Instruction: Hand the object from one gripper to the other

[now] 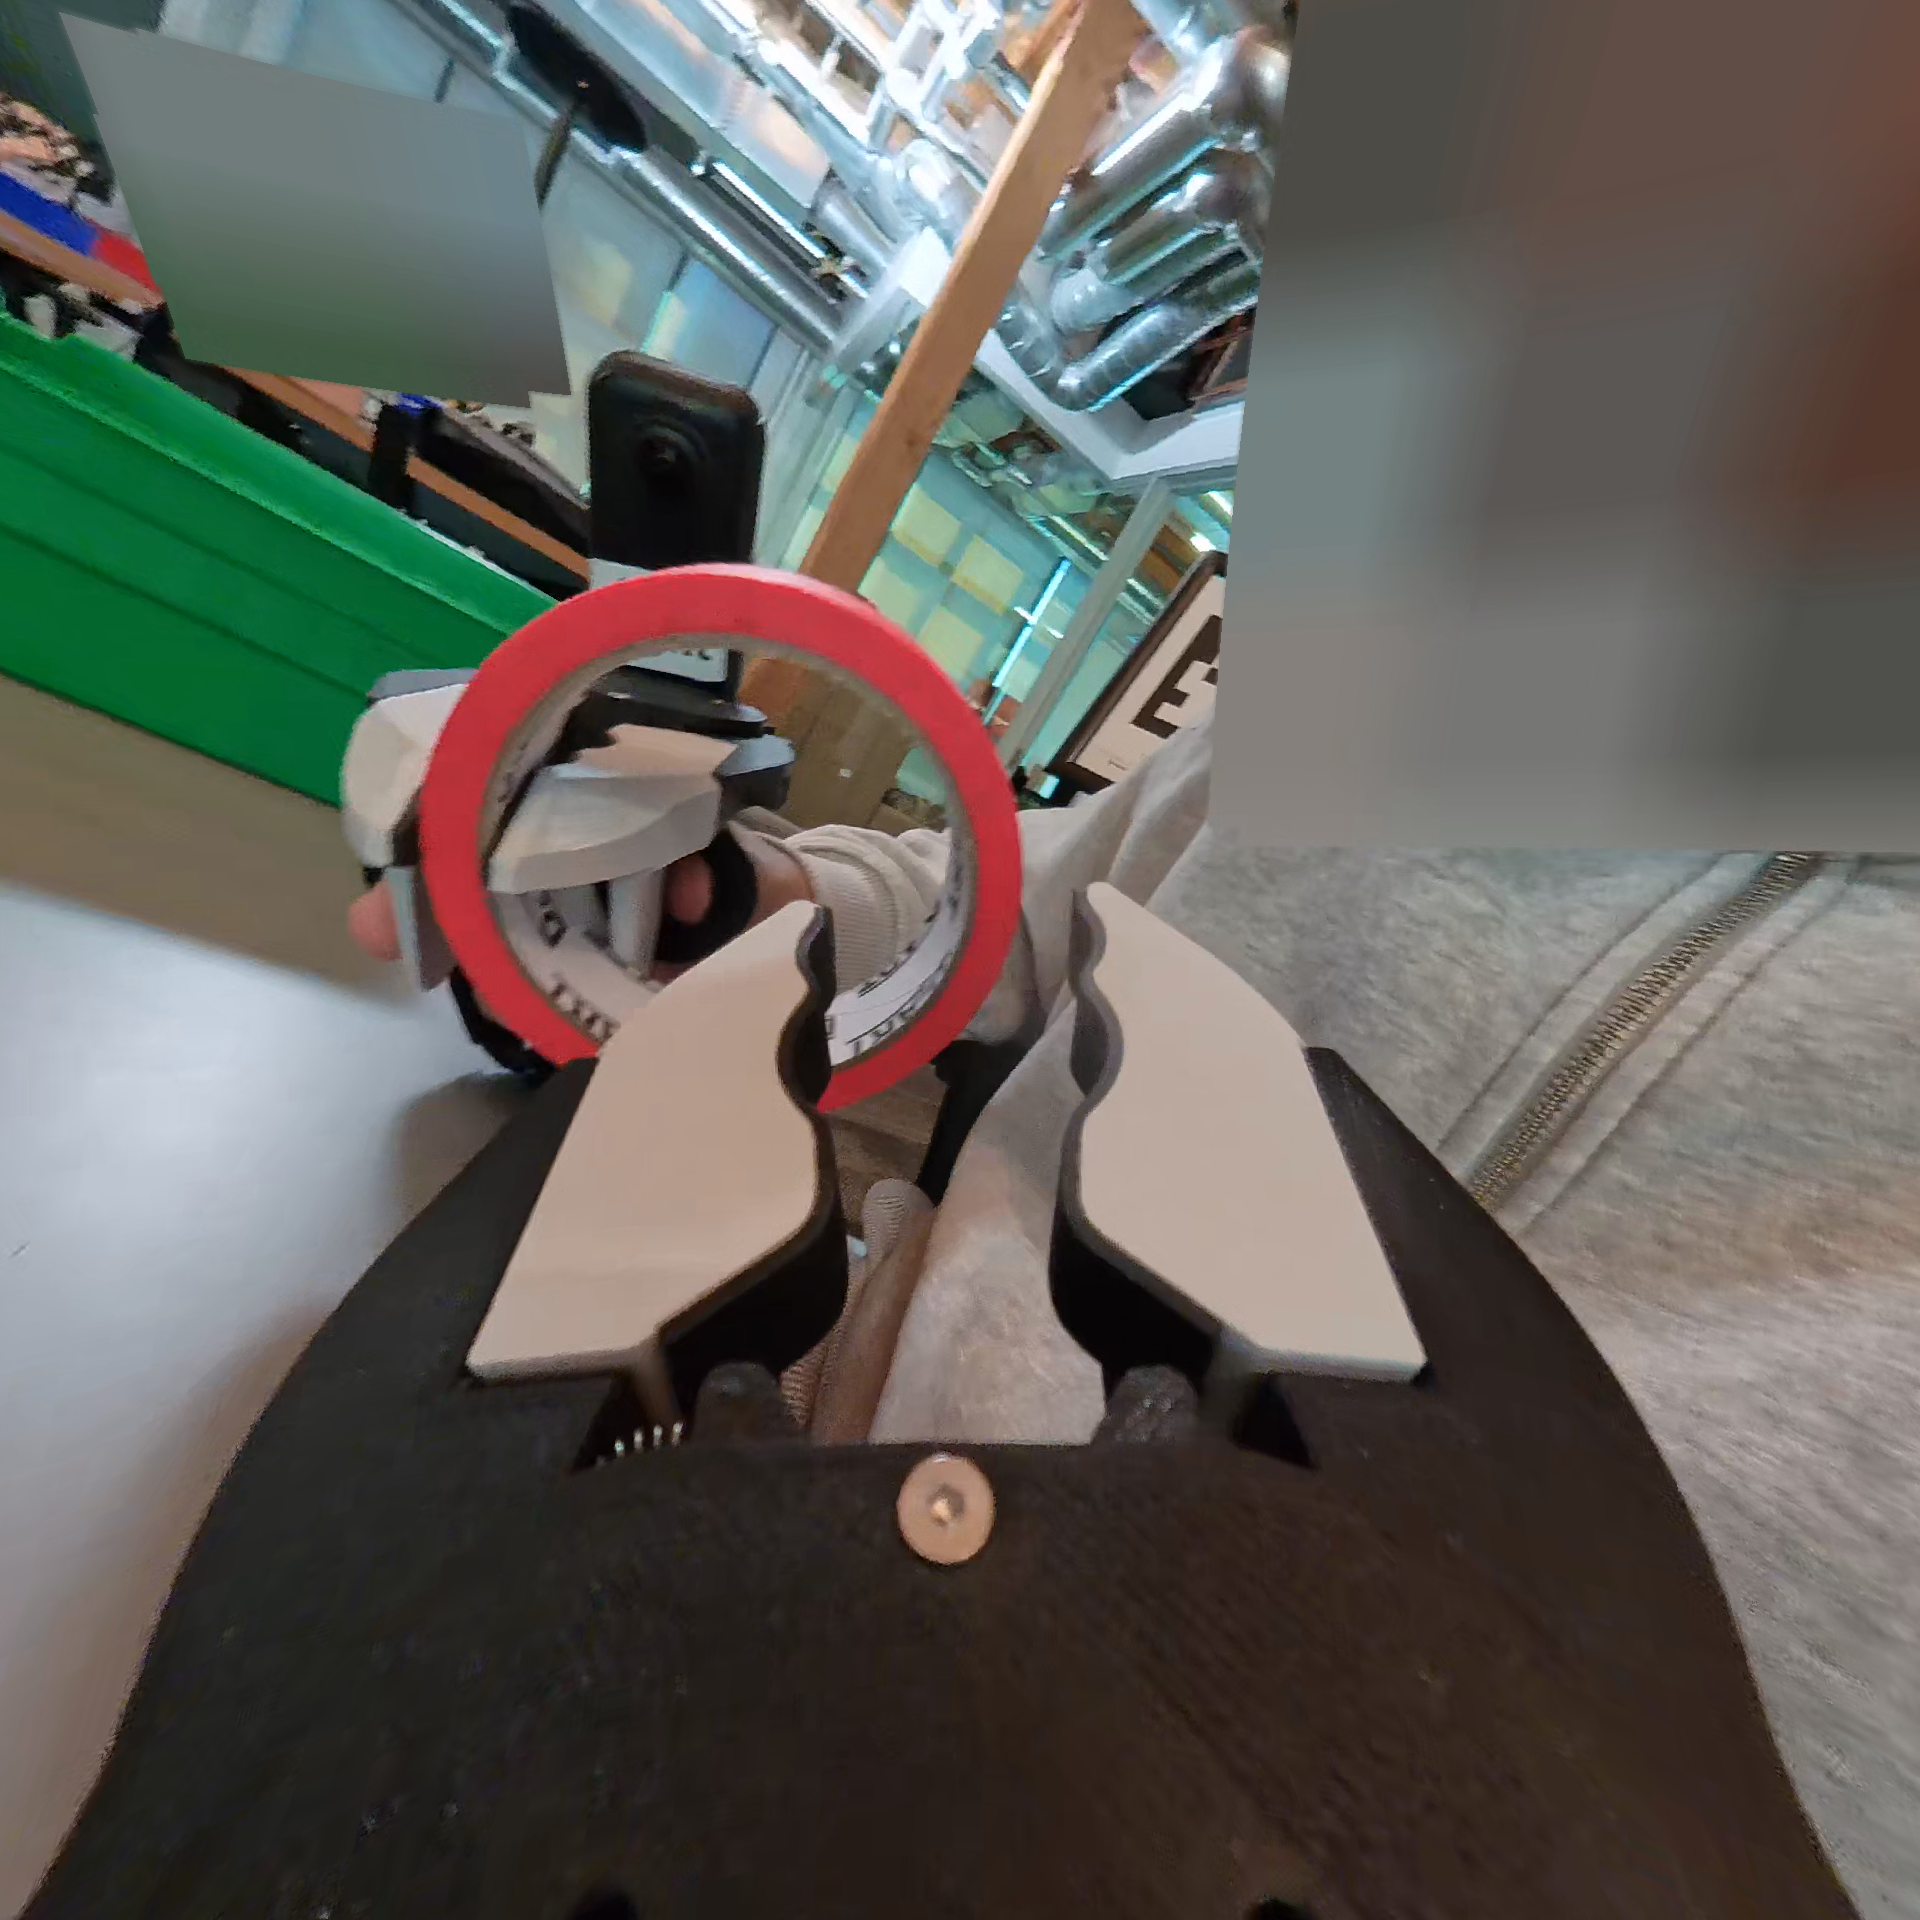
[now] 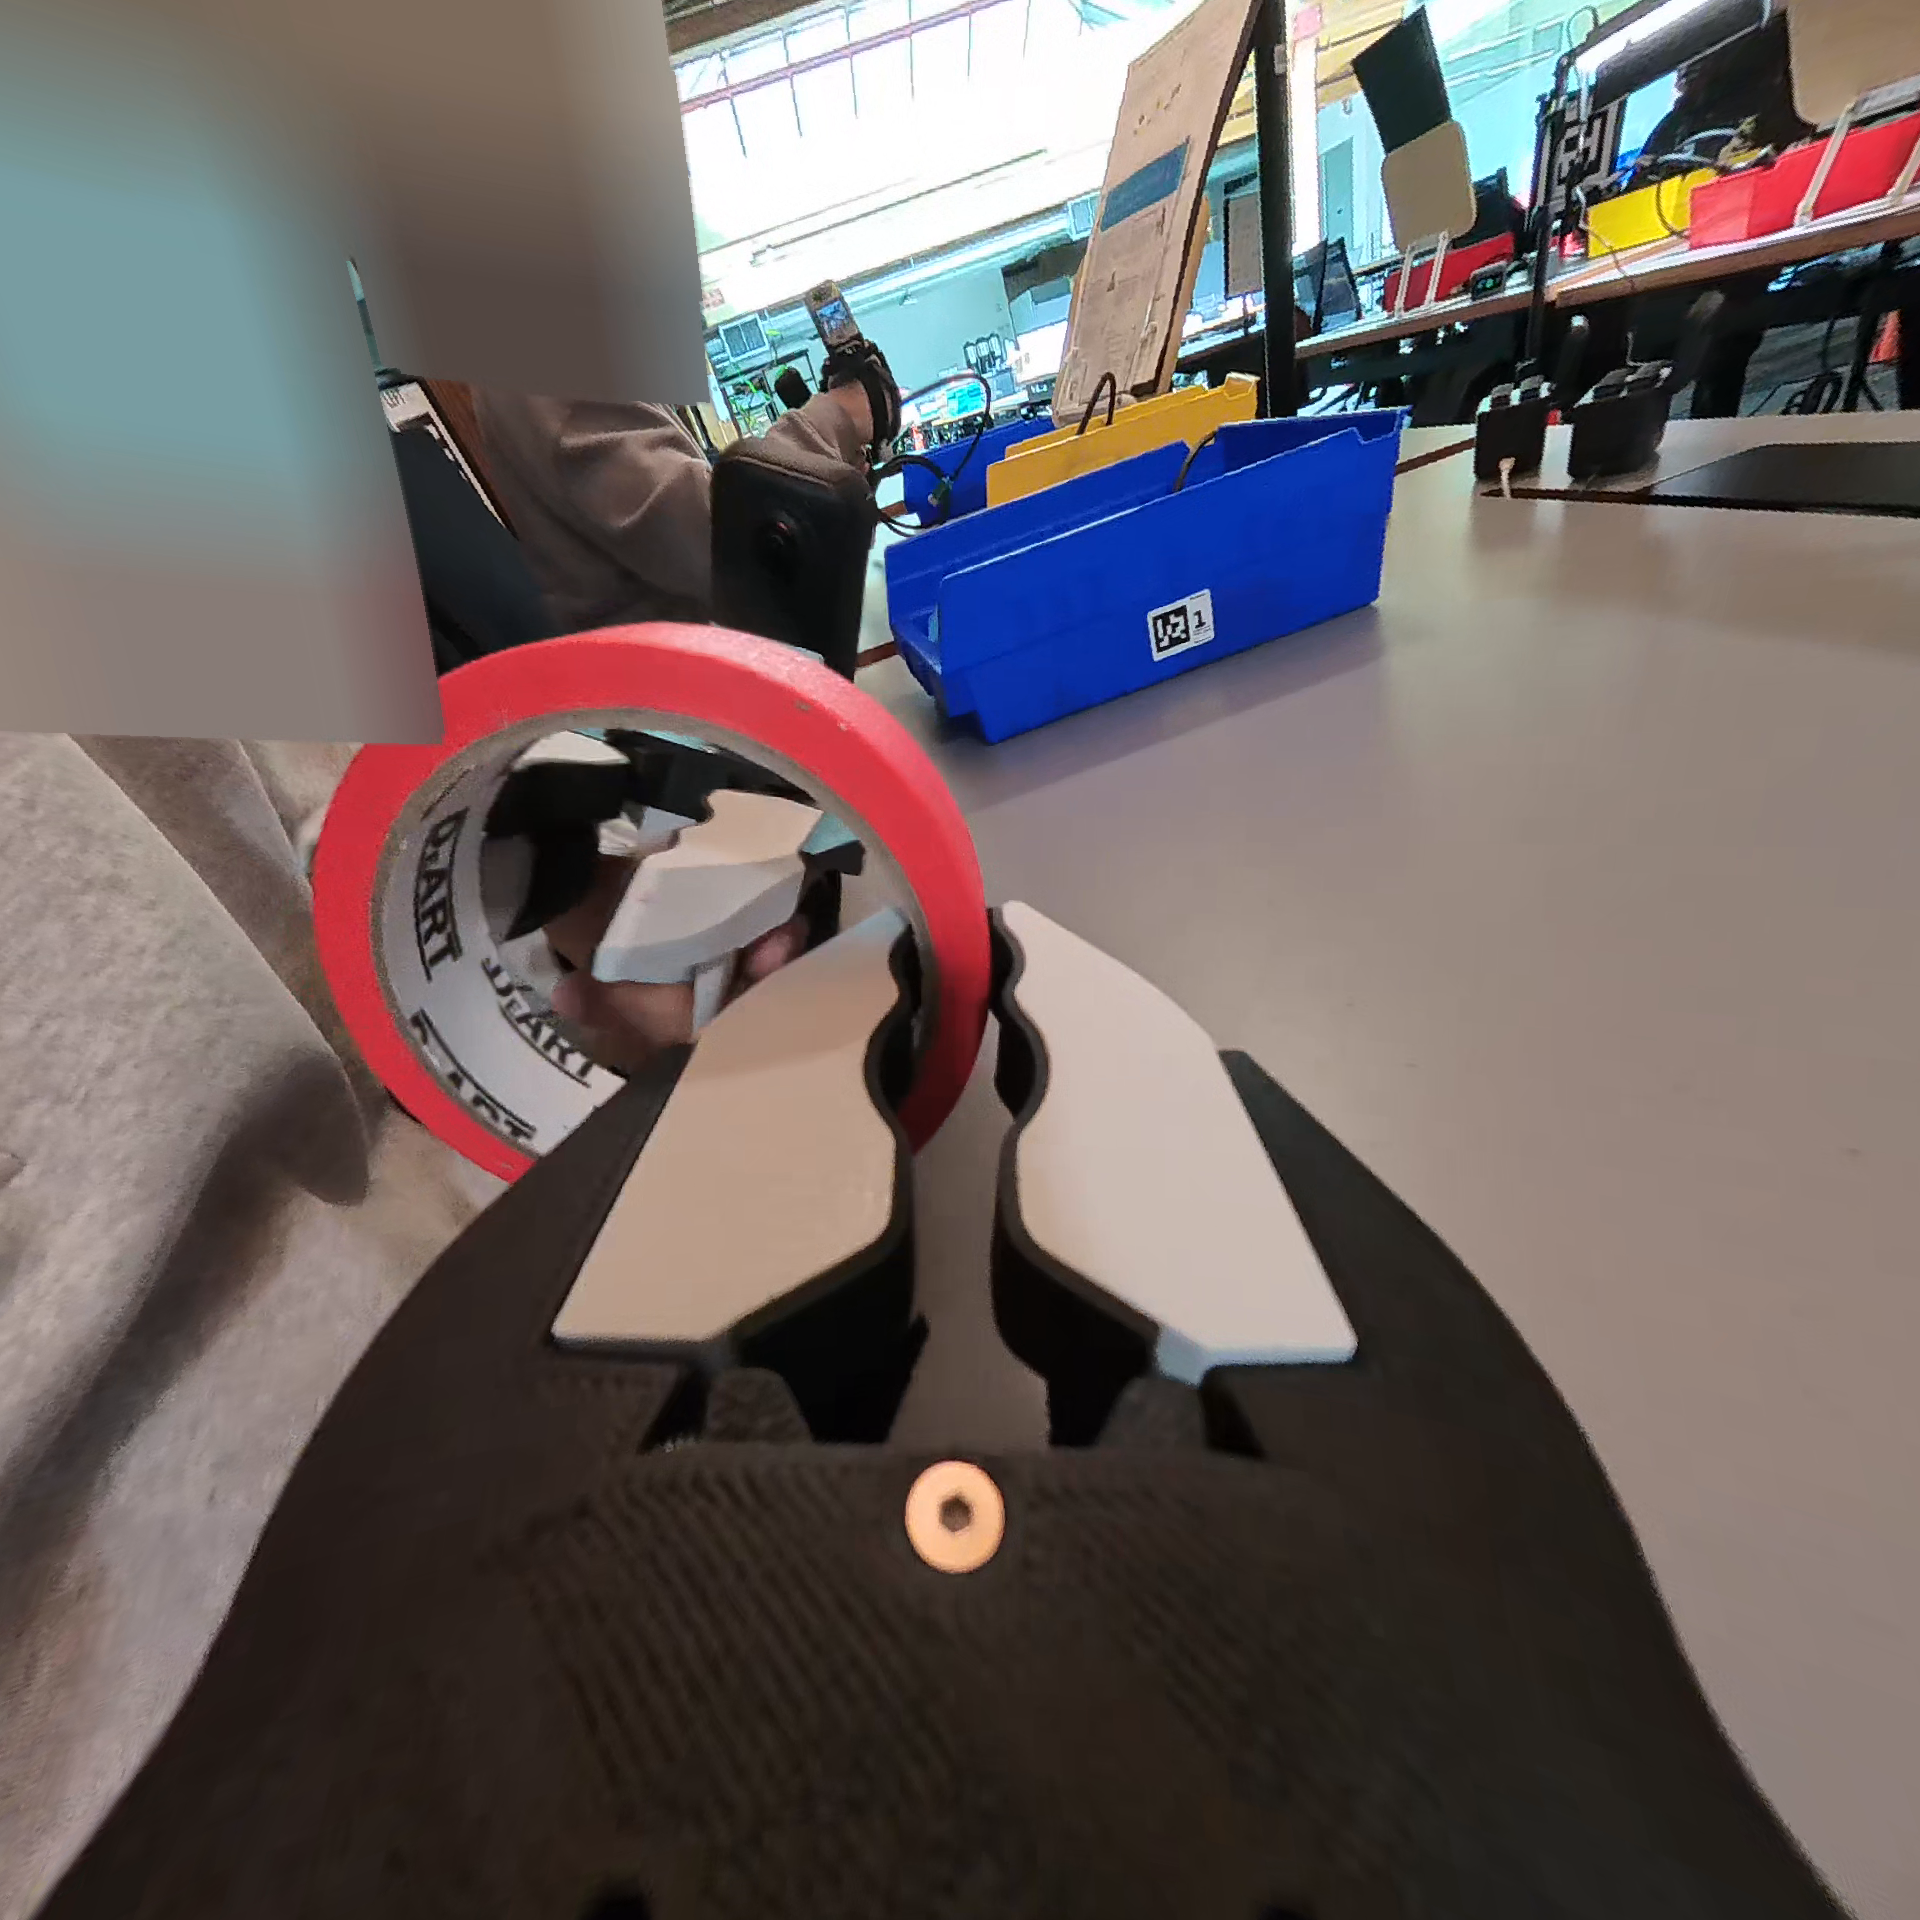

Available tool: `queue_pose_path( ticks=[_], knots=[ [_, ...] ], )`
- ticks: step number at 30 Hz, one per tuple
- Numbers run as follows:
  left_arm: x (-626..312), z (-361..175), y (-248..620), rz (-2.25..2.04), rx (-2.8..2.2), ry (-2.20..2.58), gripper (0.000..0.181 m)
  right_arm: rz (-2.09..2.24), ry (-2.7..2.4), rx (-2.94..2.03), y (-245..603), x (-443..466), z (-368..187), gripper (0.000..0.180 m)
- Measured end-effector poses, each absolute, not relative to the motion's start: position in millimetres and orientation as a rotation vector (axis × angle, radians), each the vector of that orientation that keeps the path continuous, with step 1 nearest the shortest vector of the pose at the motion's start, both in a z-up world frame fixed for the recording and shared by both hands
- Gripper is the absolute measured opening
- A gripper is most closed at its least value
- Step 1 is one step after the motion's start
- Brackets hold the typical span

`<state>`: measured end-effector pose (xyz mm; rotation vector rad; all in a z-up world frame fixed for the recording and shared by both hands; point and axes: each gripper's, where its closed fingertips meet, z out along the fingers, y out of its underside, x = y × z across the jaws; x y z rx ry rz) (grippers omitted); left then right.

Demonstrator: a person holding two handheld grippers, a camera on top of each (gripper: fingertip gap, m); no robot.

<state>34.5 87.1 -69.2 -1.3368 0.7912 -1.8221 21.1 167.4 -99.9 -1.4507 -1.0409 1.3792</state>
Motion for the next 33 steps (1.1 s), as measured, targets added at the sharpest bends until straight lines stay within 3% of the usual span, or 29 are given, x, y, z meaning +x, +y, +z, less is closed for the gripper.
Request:
queue_pose_path(
  ticks=[4,7,9,15,18,21,33],
  knots=[
    [43.9,-70.5,73.3,-1.782,-1.322,0.887,0.045,1.356,-1.053,-1.45,166.9,19.9,-100.8,0.011],
    [53.7,-82.1,71.1,-1.619,-1.371,0.965,0.019,1.31,-1.087,-1.443,164.0,17.0,-102.7,0.011],
    [56.8,-86.4,68.7,-1.552,-1.365,1.004,0.014,1.277,-1.121,-1.433,160.2,14.2,-104.5,0.011],
    [52.3,-79.2,74.8,-1.501,-1.342,0.984,0.01,1.296,-1.069,-1.467,165.7,15.3,-104.3,0.013],
    [48.4,-84.3,82.5,-1.466,-1.378,0.964,0.01,1.329,-0.963,-1.484,177.3,19.7,-100.0,0.039],
    [45.0,-90.4,91.4,-1.392,-1.409,0.976,0.01,1.371,-0.834,-1.491,191.1,28.5,-94.8,0.049],
    [34.6,-111.5,115.2,-1.083,-1.478,1.044,0.01,1.534,-0.851,-1.389,172.8,27.1,-76.4,0.055]
  ],
)
